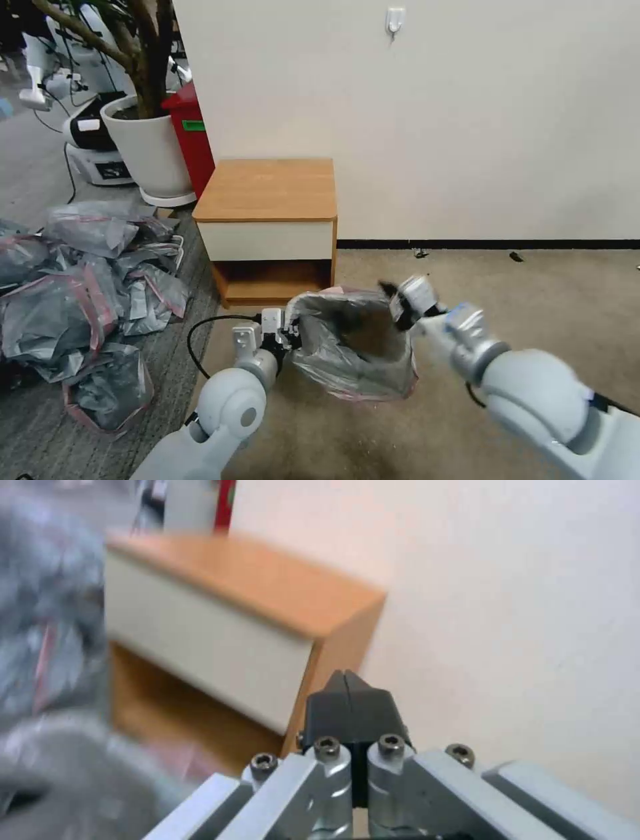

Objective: Pick up the garbage bag from the table and place it over the trash can.

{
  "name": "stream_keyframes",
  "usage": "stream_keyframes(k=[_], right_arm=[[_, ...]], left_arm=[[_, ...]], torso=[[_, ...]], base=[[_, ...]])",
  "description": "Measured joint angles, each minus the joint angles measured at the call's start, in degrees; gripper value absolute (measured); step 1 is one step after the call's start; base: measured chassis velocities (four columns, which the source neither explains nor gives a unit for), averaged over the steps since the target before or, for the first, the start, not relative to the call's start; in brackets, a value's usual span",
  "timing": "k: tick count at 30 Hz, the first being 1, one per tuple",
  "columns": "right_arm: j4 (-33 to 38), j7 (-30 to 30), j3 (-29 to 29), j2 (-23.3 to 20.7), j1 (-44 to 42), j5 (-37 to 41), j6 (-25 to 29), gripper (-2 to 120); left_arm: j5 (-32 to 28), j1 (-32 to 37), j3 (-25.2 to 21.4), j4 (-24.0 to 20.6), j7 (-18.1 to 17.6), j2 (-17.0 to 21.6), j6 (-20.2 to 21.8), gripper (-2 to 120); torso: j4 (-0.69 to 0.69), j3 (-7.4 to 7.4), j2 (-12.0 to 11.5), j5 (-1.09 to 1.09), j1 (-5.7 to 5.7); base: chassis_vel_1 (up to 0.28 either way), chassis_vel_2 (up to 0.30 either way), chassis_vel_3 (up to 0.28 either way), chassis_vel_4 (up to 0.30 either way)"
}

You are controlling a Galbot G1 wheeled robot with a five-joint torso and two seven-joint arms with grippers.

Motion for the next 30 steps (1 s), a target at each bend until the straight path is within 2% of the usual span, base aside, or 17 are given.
stream_keyframes(k=[3, 4, 7, 12, 15, 21, 25, 29, 30], right_arm=[[-0.7, 0.9, 1.0, 4.7, -4.4, -2.9, 9.4, 0], [-0.7, 0.9, 1.0, 4.7, -4.4, -2.9, 9.4, 0], [-2.5, 1.3, 0.3, 8.8, -6.9, -6.6, 16.5, 0], [-4.6, 2.1, 0.4, 12.6, -7.5, -9.3, 21.4, 0], [-5.4, 3.1, 0.4, 13.8, -7.5, -9.7, 22.4, 0], [-6.4, 4.2, 0.2, 14.9, -7.3, -10.3, 23.3, 9], [-6.9, 4.7, -0.2, 15.8, -7.3, -10.7, 23.4, 25], [-7.0, 4.8, -0.3, 16.0, -7.3, -10.7, 23.4, 33], [-7.1, 4.8, -0.5, 16.2, -7.3, -10.8, 23.4, 39]], left_arm=[[-5.9, 0.3, -1.6, -0.6, -4.2, 0.5, 0.8, 1], [-5.9, 0.3, -1.6, -0.6, -4.2, 0.5, 0.8, 1], [-10.7, -0.1, -2.0, -0.3, -7.0, 0.5, 1.3, 1], [-13.6, -0.7, -1.8, 1.2, -8.4, 0.1, 1.7, 1], [-13.7, -0.8, -1.3, 2.1, -8.5, -0.3, 2.0, 1], [-13.6, -0.9, -0.6, 3.2, -8.5, -0.6, 2.7, 1], [-13.1, -0.8, -0.2, 4.3, -8.5, -0.7, 2.9, 1], [-12.9, -0.8, -0.1, 4.7, -8.4, -0.9, 2.9, 1], [-12.6, -0.7, 0.0, 5.0, -8.4, -1.0, 2.9, 1]], torso=[[0.01, 0.00, 0.0, 0.00, 0.00], [0.01, 0.00, 0.0, 0.00, 0.00], [0.00, 0.00, 0.0, -0.01, 0.00], [0.00, 0.01, 0.0, -0.01, 0.00], [0.01, 0.00, 0.0, -0.01, 0.00], [0.01, 0.01, 0.0, -0.01, 0.00], [0.01, 0.00, 0.0, -0.01, 0.00], [0.00, 0.00, 0.0, -0.01, 0.00], [0.01, 0.01, 0.0, -0.01, 0.00]], base=[[0.000, 0.000, 0.000, 0.000], [0.000, 0.000, 0.000, 0.000], [0.000, 0.000, 0.000, 0.000], [0.000, 0.000, 0.000, 0.000], [0.000, 0.000, 0.000, 0.000], [0.000, 0.000, 0.000, 0.000], [0.000, 0.000, 0.000, 0.000], [0.000, 0.000, 0.000, 0.000], [0.000, 0.000, 0.000, 0.000]])
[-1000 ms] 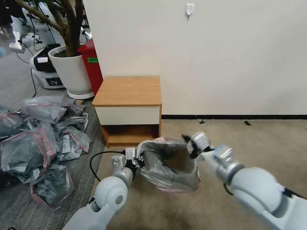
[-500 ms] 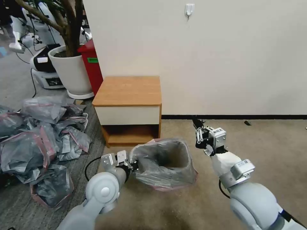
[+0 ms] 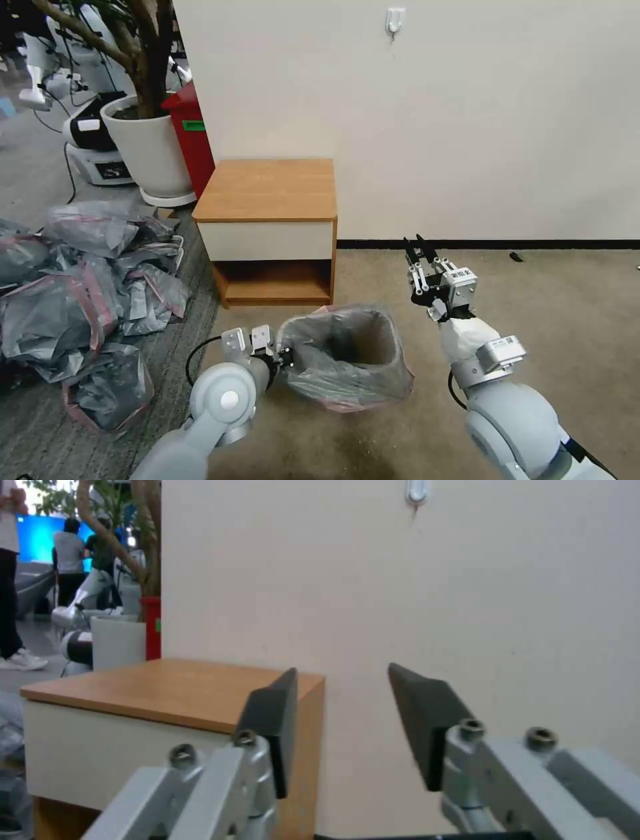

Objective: Pick up the garbage bag from the table and place it over the trash can.

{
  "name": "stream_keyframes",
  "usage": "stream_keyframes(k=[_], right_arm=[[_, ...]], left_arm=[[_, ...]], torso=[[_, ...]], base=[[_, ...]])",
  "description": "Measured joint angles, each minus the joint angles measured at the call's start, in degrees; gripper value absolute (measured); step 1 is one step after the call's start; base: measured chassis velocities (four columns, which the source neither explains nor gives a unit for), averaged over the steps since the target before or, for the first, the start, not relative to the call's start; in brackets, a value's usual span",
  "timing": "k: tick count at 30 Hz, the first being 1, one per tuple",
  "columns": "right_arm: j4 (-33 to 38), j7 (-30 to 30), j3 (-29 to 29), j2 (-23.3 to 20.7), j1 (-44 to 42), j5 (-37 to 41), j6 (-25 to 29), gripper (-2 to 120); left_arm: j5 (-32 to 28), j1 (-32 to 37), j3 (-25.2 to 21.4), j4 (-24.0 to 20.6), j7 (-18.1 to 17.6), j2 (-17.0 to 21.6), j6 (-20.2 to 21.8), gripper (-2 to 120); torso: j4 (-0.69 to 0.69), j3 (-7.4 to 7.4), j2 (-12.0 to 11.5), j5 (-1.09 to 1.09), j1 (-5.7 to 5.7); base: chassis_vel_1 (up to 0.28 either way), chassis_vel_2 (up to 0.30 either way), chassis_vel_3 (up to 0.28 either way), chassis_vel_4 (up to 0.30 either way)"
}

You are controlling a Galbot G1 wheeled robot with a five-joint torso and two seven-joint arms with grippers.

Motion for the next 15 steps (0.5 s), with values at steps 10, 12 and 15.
stream_keyframes(k=[10, 12, 15], right_arm=[[-0.4, 0.0, -0.1, 0.7, -0.3, -0.1, 0.1, 58], [-0.4, 0.0, -0.1, 0.7, -0.4, -0.2, 0.1, 58], [-0.4, 0.0, 0.0, 0.9, -0.7, -0.3, 0.2, 58]], left_arm=[[0.5, 0.1, 0.3, 0.3, -0.6, -0.1, 1.0, 13], [0.6, 0.1, 0.3, 0.3, -0.6, -0.1, 1.0, 20], [0.6, 0.1, 0.3, 0.2, -0.6, -0.1, 1.1, 32]], torso=[[-0.01, 0.00, 0.0, 0.00, 0.00], [0.00, 0.00, 0.0, 0.02, 0.00], [-0.01, 0.00, 0.0, 0.01, 0.00]], base=[[0.000, 0.000, 0.000, 0.000], [0.000, 0.000, 0.000, 0.000], [0.000, 0.000, 0.000, 0.000]])
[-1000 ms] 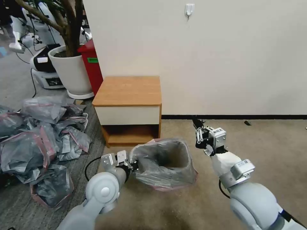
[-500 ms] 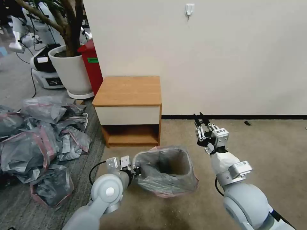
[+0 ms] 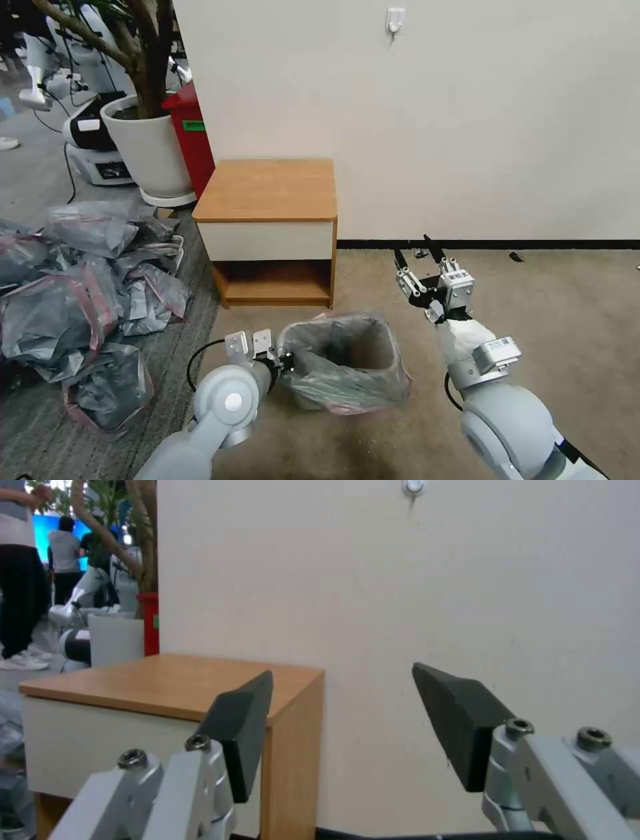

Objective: Pick up the garbage bag from the table and place it over the trash can.

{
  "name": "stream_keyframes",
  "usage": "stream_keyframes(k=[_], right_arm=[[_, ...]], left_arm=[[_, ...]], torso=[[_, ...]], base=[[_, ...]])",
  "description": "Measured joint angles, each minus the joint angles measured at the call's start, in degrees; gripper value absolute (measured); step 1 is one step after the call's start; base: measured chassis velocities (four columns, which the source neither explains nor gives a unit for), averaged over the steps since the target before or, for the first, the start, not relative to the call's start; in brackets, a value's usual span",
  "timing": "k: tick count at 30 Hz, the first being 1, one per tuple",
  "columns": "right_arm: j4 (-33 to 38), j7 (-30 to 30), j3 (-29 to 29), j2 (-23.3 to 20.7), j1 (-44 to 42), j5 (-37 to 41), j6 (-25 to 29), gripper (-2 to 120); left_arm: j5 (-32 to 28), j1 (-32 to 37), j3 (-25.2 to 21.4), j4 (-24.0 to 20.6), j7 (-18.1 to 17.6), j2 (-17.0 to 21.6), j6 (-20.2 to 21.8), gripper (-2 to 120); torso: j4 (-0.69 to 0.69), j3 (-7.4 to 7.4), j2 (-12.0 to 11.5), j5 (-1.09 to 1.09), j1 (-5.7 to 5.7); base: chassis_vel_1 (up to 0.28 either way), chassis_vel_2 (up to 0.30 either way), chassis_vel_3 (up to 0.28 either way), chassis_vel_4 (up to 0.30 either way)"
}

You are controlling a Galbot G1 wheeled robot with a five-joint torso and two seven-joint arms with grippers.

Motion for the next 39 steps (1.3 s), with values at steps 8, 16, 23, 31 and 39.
stream_keyframes(k=[8, 16, 23, 31, 39], right_arm=[[0.0, 0.0, 0.2, 0.4, -0.4, -0.3, 0.1, 58], [-0.1, 0.0, 0.6, 0.6, -0.5, -0.4, 0.1, 59], [-0.1, -0.2, 1.5, 0.9, -1.3, 1.5, 0.7, 67], [0.6, -5.1, 5.8, 4.2, -4.7, 6.4, 7.2, 98], [-0.2, -8.6, 8.2, 8.9, -7.8, 2.1, 10.7, 100]], left_arm=[[-0.4, 0.3, -0.5, -1.7, 0.0, 0.9, 0.7, 61], [-1.4, 1.5, -1.5, -5.6, 0.0, 2.5, 1.6, 91], [0.9, 3.3, -3.5, -10.3, 1.4, 4.2, 1.7, 94], [34.3, 16.3, -15.6, -17.7, 23.1, 2.0, -13.4, 93], [55.9, 25.8, -27.7, -14.0, 35.0, -5.5, -39.9, 100]], torso=[[0.00, 0.00, 0.0, -0.01, 0.00], [0.00, 0.00, 0.0, -0.02, 0.00], [0.00, 0.00, 0.0, -0.01, 0.00], [0.00, 0.00, 0.0, -0.01, 0.00], [0.02, 0.00, 0.0, -0.01, 0.00]], base=[[0.000, 0.000, 0.000, 0.000], [0.000, 0.000, 0.000, 0.000], [0.000, 0.000, 0.000, 0.000], [0.000, 0.000, 0.000, 0.000], [0.000, 0.000, 0.000, 0.000]])
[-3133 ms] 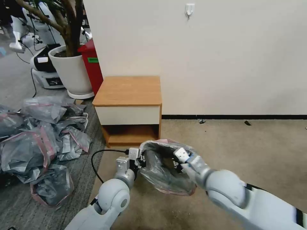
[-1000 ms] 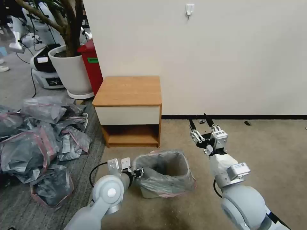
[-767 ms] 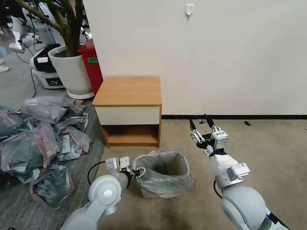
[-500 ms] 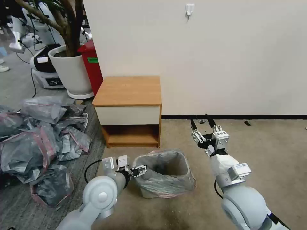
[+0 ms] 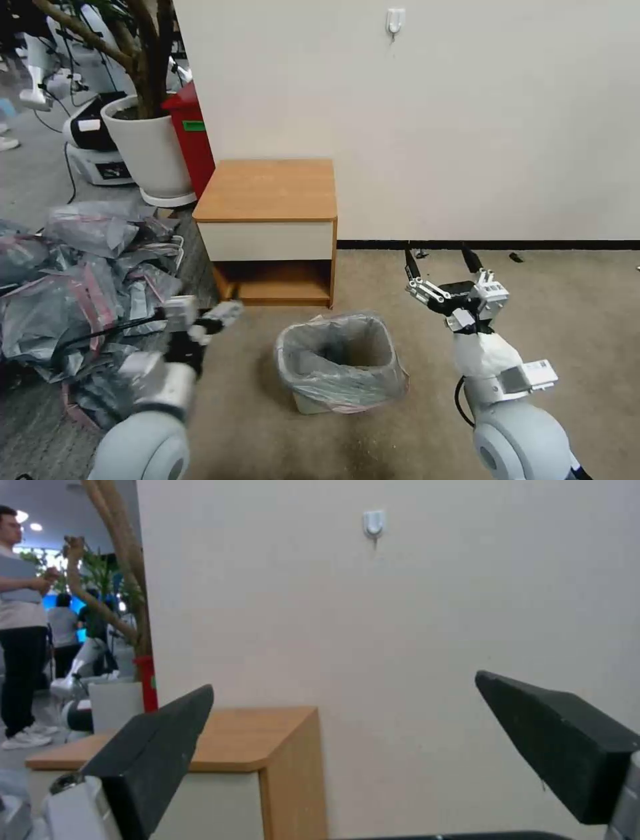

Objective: Pick up the garbage bag from the table and place it over the trash can.

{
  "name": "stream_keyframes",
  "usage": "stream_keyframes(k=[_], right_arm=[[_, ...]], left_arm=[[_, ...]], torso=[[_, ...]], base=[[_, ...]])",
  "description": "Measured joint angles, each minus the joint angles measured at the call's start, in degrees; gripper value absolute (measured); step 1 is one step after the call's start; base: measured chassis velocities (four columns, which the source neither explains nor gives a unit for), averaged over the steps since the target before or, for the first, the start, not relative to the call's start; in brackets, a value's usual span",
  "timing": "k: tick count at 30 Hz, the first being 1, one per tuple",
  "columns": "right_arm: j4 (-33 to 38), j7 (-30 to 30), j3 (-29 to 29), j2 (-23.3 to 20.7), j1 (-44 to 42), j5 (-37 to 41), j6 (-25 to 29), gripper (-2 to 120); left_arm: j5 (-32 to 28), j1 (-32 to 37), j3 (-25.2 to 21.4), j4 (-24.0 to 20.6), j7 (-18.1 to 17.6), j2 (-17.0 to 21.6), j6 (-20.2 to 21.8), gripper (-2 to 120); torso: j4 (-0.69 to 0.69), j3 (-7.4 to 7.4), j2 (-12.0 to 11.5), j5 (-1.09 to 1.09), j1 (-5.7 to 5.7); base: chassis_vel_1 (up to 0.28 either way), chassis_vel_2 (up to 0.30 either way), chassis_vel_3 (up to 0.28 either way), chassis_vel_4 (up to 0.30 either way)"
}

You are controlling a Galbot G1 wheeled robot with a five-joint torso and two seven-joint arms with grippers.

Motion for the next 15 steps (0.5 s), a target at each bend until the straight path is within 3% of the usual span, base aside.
stream_keyframes(k=[1, 3, 4, 7, 11, 15], right_arm=[[0.0, 0.0, 0.0, 0.0, 0.0, 0.0, 0.0, 100], [-1.3, -2.2, 1.0, 1.7, -0.3, -1.3, -1.6, 100], [-1.3, -2.2, 1.0, 1.7, -0.3, -1.3, -1.6, 100], [-3.3, -6.0, 2.3, 3.1, -0.5, -2.0, -5.6, 100], [-6.5, -9.1, 3.9, 4.2, -0.6, -3.8, -10.0, 100], [-9.7, -9.2, 5.3, 5.2, -0.1, -5.1, -10.5, 100]], left_arm=[[0.0, 0.0, 0.0, 0.0, 0.0, 0.0, 0.0, 100], [2.4, 1.3, -2.3, 2.4, 1.4, -2.1, -6.5, 100], [2.4, 1.3, -2.3, 2.4, 1.4, -2.1, -6.5, 100], [3.8, 2.5, -2.5, 5.4, 2.1, -4.1, -11.7, 100], [6.5, 2.6, -1.9, 9.5, 2.4, -6.0, -14.9, 100], [7.4, 2.0, -1.0, 12.0, 2.8, -7.6, -15.8, 100]], torso=[[0.00, 0.00, 0.0, 0.00, 0.00], [-0.01, 0.00, 0.0, 0.00, 0.00], [-0.01, 0.00, 0.0, 0.00, 0.00], [-0.01, 0.00, 0.0, 0.00, 0.00], [-0.01, 0.00, 0.0, 0.00, 0.00], [-0.01, 0.00, 0.0, 0.00, 0.00]], base=[[0.000, 0.000, 0.000, 0.000], [0.000, 0.000, 0.000, 0.000], [0.000, 0.000, 0.000, 0.000], [0.000, 0.000, 0.000, 0.000], [0.000, 0.000, 0.000, 0.000], [0.000, 0.000, 0.000, 0.000]])
